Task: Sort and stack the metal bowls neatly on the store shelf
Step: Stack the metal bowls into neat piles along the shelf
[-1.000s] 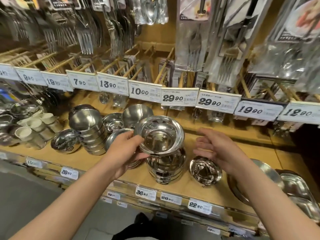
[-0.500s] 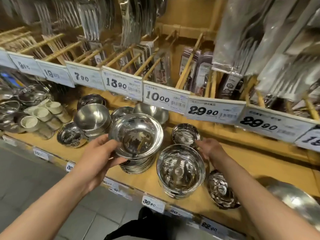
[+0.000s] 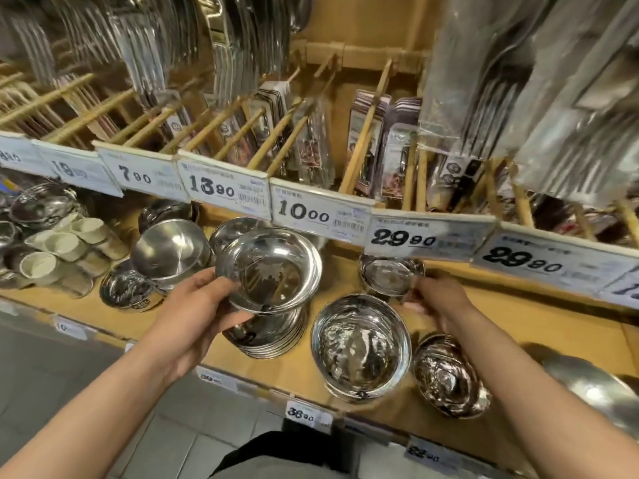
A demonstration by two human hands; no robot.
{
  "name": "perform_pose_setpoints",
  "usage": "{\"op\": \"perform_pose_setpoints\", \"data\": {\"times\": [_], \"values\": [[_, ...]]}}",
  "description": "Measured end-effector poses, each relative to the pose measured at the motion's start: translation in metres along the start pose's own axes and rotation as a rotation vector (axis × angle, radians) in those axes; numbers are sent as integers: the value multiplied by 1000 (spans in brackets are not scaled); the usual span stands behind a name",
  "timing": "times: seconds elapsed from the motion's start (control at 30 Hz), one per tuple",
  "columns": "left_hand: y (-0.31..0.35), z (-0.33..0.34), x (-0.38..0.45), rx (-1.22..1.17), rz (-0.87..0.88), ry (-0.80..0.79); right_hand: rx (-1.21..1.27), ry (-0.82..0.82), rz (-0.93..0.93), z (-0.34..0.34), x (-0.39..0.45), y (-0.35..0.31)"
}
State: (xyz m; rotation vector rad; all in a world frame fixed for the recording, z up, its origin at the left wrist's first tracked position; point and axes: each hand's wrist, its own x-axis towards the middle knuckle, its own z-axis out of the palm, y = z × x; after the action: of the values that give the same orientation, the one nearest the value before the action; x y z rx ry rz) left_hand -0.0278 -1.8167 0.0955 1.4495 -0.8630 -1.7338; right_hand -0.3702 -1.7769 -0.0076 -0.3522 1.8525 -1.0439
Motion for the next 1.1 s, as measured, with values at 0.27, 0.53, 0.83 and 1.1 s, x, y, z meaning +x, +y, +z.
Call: {"op": "perform_pose_setpoints", "data": {"times": [0.27, 0.53, 0.83, 1.1], "values": [[-4, 35, -25, 17, 4, -32, -55, 126, -118, -92, -67, 6], [-28, 71, -65, 134, -31, -151, 32, 110, -97, -148, -123, 39], [-40, 60, -102, 110, -37, -125, 78, 67, -121, -150, -154, 53], [-26, 6, -107, 71, 5, -39, 6, -43, -238, -123, -163, 26]]}}
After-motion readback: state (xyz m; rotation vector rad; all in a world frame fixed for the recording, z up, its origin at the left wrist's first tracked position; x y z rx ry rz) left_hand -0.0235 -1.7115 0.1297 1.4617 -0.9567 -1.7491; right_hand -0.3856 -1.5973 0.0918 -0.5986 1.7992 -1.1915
